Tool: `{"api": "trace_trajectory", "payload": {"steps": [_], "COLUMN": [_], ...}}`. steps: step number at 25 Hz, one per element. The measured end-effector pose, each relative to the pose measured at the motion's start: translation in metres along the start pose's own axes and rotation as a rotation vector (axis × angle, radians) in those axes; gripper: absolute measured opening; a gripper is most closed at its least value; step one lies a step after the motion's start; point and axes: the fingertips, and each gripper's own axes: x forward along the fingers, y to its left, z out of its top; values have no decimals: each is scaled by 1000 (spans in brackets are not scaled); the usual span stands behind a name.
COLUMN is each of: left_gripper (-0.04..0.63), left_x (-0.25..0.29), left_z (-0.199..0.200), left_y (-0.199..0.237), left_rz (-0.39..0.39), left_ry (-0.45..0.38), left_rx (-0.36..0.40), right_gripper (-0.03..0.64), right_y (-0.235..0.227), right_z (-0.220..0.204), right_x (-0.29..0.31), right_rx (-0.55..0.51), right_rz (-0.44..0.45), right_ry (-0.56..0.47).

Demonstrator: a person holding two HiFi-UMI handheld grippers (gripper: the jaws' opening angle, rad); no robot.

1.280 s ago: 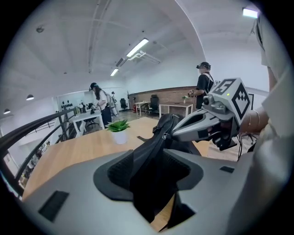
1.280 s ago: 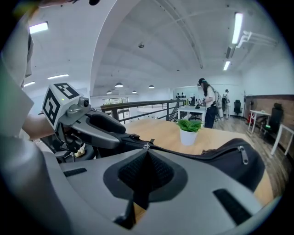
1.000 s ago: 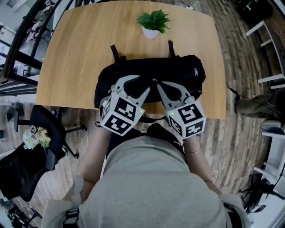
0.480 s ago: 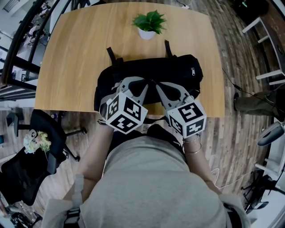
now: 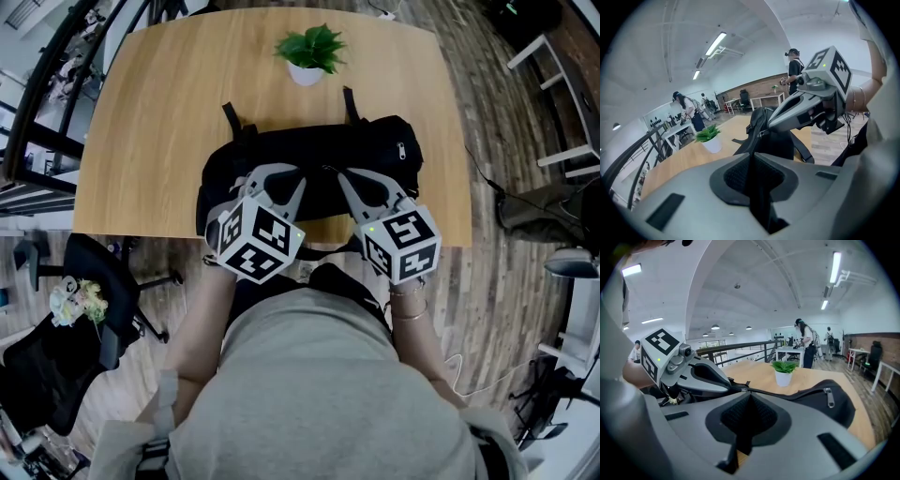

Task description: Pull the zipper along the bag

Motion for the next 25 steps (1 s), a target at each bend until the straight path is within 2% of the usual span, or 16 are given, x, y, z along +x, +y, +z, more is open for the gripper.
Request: {"api": "trace_trajectory", "payload": {"steps": [18, 25], "left_gripper": [43, 43], "left_x": [-5, -5], "left_z": [5, 5], "left_y": [8, 10], "left_rz": [60, 88], "left_ry": [-21, -24], "left_rx": [-56, -81], "right_gripper": [8, 8], "right_y": [-56, -81], "right_z": [-2, -5], "right_x": [-27, -38], "right_rx": [14, 49], "right_rz": [-102, -136], "right_ry": [2, -11]}}
